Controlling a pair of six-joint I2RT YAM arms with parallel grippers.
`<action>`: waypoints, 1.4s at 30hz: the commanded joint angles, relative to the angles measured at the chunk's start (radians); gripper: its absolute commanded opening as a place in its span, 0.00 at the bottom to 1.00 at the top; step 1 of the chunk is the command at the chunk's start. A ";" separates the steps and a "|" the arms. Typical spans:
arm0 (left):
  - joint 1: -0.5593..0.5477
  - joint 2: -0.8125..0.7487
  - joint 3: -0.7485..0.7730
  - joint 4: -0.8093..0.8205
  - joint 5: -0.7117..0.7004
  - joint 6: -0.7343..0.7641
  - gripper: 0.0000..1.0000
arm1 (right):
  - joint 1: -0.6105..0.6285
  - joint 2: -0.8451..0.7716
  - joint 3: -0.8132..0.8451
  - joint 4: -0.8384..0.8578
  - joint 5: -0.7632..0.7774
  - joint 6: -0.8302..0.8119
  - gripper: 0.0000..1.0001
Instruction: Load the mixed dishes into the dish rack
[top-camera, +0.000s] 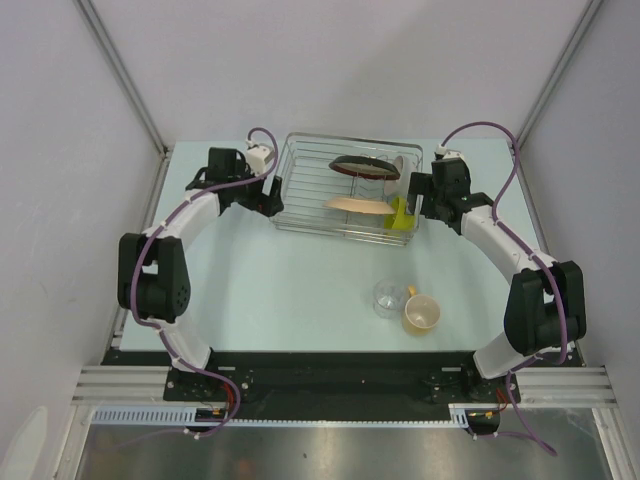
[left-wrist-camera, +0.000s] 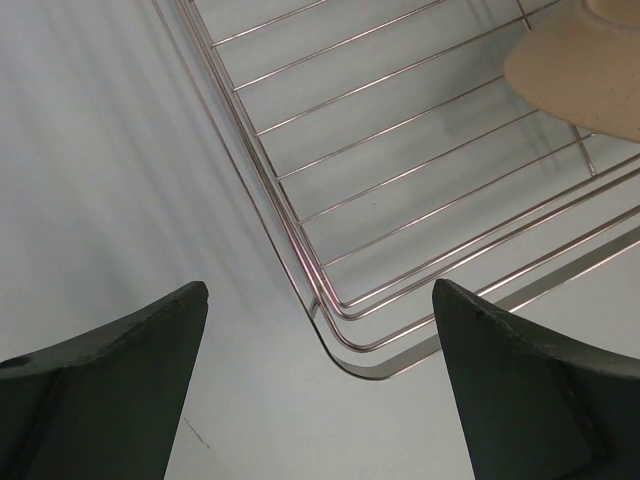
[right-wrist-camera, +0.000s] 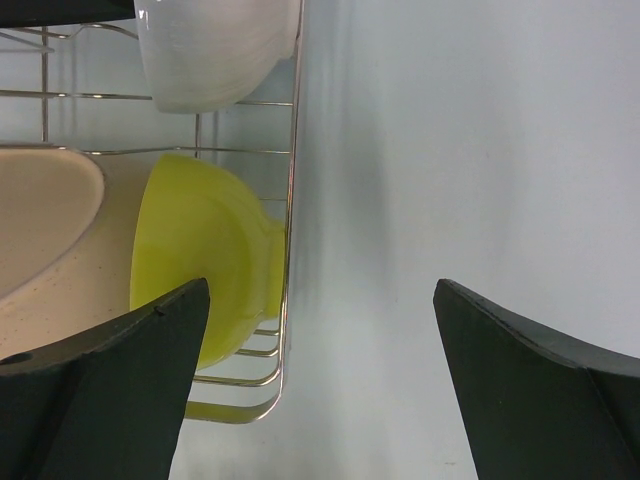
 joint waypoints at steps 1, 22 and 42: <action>-0.004 -0.017 -0.056 0.025 -0.045 0.051 1.00 | 0.008 0.021 0.002 -0.019 0.008 0.020 1.00; -0.015 -0.302 -0.361 0.005 -0.047 0.166 1.00 | 0.001 -0.075 -0.156 -0.049 0.037 0.040 1.00; -0.018 -0.469 -0.426 -0.054 -0.029 0.157 1.00 | 0.098 -0.363 -0.249 -0.195 0.104 0.086 1.00</action>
